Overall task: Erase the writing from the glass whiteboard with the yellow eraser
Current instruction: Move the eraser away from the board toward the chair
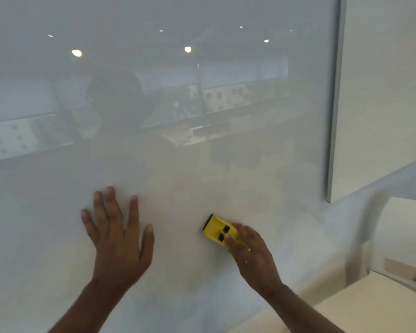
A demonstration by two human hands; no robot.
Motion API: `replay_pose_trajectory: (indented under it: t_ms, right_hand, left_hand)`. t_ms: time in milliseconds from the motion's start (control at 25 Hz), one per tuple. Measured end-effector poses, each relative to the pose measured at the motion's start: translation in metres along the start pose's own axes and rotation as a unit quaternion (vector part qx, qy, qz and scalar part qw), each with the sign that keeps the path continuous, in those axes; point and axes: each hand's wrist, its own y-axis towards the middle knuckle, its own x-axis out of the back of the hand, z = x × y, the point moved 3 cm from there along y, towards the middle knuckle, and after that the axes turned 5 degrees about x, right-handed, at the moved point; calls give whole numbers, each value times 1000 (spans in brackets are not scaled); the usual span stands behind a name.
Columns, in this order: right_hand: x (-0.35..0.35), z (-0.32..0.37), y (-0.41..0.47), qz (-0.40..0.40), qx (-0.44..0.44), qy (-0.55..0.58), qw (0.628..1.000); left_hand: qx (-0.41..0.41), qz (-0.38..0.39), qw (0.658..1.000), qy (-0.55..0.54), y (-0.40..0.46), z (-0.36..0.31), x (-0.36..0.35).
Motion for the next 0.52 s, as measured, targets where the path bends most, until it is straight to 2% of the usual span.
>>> replay_pose_trajectory:
  t_ms: [80,240,520]
  right_hand:
    - [9,-18,-38,48,-36,-8,998]
    - [42,-41,-108,129,-180,4,975]
    - [95,-79,-204,222,-326,-43,918]
  left_hand:
    - [-35,36,998,-34,-25,-44,-24]
    - [-104,126,978,-129,-75,-129,-64]
    - [-186,260,906,-279,-139,-248,-123]
